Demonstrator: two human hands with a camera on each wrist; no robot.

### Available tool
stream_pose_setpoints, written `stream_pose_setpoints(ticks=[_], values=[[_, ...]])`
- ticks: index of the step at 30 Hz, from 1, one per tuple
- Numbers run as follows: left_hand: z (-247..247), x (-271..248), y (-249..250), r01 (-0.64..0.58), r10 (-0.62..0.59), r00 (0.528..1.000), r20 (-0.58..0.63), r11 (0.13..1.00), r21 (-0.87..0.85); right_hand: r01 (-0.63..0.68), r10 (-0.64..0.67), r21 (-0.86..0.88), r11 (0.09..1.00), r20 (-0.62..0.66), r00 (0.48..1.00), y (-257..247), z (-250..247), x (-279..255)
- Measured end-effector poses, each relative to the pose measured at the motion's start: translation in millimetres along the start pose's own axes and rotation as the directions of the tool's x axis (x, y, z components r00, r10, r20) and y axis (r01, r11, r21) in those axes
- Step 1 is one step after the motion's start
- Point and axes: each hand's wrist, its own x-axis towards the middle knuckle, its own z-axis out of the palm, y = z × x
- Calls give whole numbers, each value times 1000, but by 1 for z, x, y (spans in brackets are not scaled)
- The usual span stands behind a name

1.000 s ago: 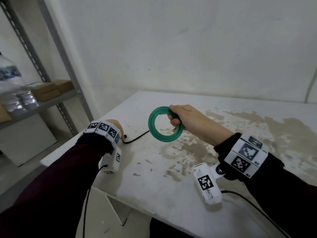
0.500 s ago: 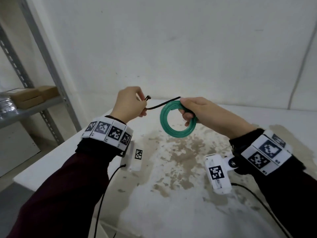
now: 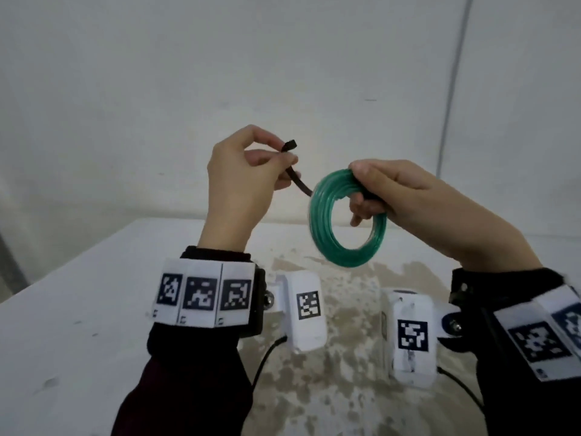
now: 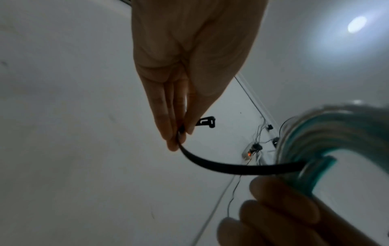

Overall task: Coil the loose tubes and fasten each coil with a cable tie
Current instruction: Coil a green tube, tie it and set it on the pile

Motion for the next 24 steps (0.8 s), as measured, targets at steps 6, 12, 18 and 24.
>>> stream_pose_setpoints(ticks=[6,12,18,24], values=[[21,2,-12,-59,60,998,-26,996,70,-23,22,9,1000,16,1000,9,-16,-5],[16,2,-20,-106,114,993,-34,977,184,-39,38,15,999,64,997,13,-9,0],[18,-3,-12,-57,58,998,-6,996,67,-32,31,-111,993,-14,999,14,-5,3],[33,-11,-5,25,-32,994,100,997,70,-37,14,-228,973,-101,995,24,1,12]])
